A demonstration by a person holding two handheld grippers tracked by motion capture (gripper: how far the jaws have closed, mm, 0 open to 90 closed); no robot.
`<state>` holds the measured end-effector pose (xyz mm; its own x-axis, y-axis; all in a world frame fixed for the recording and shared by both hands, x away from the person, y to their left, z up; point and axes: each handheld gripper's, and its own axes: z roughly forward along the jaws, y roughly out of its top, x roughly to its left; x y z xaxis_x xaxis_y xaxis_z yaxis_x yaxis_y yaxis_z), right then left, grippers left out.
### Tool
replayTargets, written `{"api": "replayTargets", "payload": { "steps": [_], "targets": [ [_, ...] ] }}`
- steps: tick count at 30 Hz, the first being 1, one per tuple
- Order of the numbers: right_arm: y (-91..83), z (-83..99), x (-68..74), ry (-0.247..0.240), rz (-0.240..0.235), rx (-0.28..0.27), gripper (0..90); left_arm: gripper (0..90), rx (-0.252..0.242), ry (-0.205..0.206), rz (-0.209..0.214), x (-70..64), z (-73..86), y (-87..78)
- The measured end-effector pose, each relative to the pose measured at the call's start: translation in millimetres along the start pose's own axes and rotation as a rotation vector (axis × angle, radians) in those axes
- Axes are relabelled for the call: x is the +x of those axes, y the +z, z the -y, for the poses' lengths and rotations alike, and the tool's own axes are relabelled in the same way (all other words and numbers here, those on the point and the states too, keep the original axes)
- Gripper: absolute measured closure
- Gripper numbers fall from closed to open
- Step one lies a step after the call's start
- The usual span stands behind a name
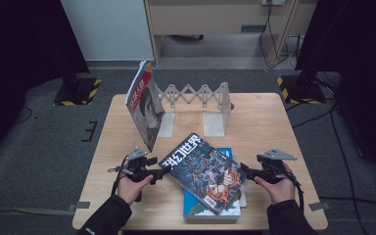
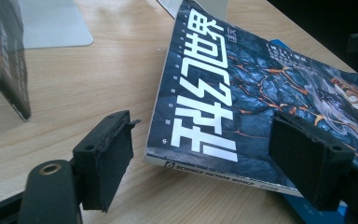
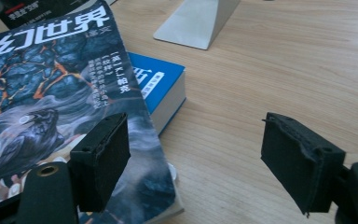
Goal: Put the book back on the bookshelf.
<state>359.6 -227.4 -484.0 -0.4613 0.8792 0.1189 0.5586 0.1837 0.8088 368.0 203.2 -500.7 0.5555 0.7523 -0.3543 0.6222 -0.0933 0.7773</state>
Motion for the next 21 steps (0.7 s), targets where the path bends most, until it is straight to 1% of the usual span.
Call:
{"api": "replayTargets", "payload": {
  "steps": [2, 5, 6, 7, 8, 12, 13, 18, 21],
  "targets": [
    [2.0, 0.4, 3.3, -0.006, -0.013, 0.008, 23.7, 20.9, 0.007, 0.002, 0.003, 1.1, 0.2, 1.6],
    [3.8, 1.0, 5.9, -0.011, -0.021, 0.016, 23.6, 20.8, 0.017, -0.008, 0.014, 2.8, 0.6, 4.5],
    [5.7, 1.7, 8.4, -0.015, -0.031, 0.024, 23.6, 20.8, 0.014, -0.03, 0.031, 4.8, 1.5, 6.5],
    [5.7, 1.7, 8.4, -0.015, -0.031, 0.024, 23.6, 20.9, 0.014, -0.03, 0.031, 4.8, 1.5, 6.5],
    [7.8, 2.5, 10.6, -0.016, -0.042, 0.029, 23.7, 20.9, 0.021, -0.046, 0.041, 6.4, 2.3, 7.7],
    [10.3, 3.4, 13.8, -0.015, -0.054, 0.037, 23.7, 21.6, 0.039, -0.066, 0.062, 10.2, 4.7, 11.7],
    [11.4, 3.6, 14.4, -0.023, -0.058, 0.042, 23.7, 21.8, 0.043, -0.066, 0.068, 10.6, 5.0, 12.8],
    [14.5, 5.1, 17.5, -0.021, -0.066, 0.053, 23.8, 22.2, 0.062, -0.072, 0.093, 11.2, 5.8, 21.1],
    [15.6, 5.8, 18.0, -0.025, -0.067, 0.058, 23.7, 22.1, 0.066, -0.083, 0.117, 11.6, 5.6, 26.0]
  ]
}}
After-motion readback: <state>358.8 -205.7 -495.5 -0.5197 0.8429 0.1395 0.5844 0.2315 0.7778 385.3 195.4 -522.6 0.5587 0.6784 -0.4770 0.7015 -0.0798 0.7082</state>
